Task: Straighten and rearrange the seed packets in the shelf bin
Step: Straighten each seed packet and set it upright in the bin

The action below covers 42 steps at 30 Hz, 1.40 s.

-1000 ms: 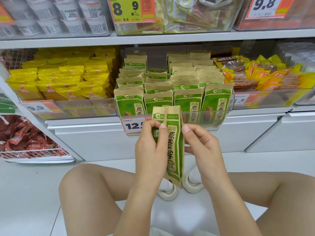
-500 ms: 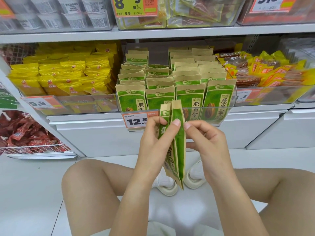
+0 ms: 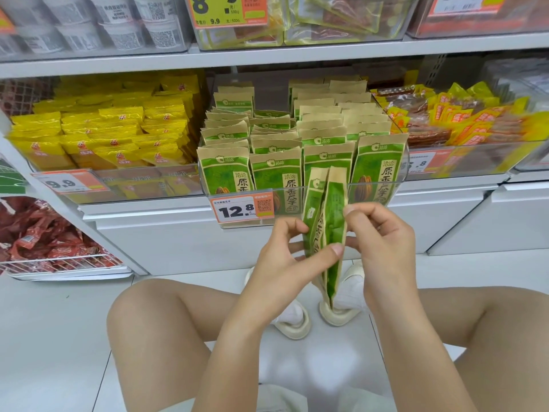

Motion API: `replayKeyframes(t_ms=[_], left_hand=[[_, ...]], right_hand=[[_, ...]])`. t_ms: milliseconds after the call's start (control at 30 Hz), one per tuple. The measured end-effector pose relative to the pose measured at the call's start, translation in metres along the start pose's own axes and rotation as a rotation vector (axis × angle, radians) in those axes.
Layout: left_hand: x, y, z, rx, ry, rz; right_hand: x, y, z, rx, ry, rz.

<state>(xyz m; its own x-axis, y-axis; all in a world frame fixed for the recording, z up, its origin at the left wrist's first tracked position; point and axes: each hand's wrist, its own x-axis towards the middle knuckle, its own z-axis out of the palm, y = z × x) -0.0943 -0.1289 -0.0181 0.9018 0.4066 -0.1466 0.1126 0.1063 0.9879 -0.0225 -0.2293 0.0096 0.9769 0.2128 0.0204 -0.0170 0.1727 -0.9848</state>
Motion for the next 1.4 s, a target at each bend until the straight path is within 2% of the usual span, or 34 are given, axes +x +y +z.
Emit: replayKeyframes(t_ms=[100, 300, 400, 700, 933, 1000, 1133, 1267, 1400], left_hand=[[-0.001, -0.003, 0.003, -0.021, 0.052, 0.001], [0.002, 0.007, -0.008, -0.14, 0.274, 0.011], [0.001, 0.012, -0.013, -0.152, 0.334, 0.016], [-0.001, 0.015, -0.017, -0.154, 0.323, -0.01], [-0.003, 0.021, -0.018, -0.175, 0.323, -0.016], [-0.003, 0.02, -0.019, -0.236, 0.292, -0.042], [-0.004, 0.021, -0.017, -0.352, 0.155, -0.034], [-0.005, 0.025, -0.011, -0.374, 0.211, -0.017], [-0.006, 0.025, -0.019, -0.36, 0.198, -0.032]], right_hand=[[0.0, -0.001, -0.003, 0.017, -0.041, 0.008], [-0.01, 0.008, -0.013, -0.106, -0.339, 0.126], [-0.018, 0.013, -0.011, -0.098, -0.41, 0.157], [-0.02, 0.014, -0.007, -0.079, -0.397, 0.096], [-0.017, 0.015, -0.005, -0.095, -0.45, 0.04], [-0.018, 0.017, -0.005, -0.087, -0.448, 0.024], [-0.021, 0.024, -0.002, -0.252, -0.402, -0.131], [-0.025, 0.024, 0.009, -0.384, -0.41, -0.228], [-0.012, 0.014, 0.008, -0.297, -0.379, -0.189]])
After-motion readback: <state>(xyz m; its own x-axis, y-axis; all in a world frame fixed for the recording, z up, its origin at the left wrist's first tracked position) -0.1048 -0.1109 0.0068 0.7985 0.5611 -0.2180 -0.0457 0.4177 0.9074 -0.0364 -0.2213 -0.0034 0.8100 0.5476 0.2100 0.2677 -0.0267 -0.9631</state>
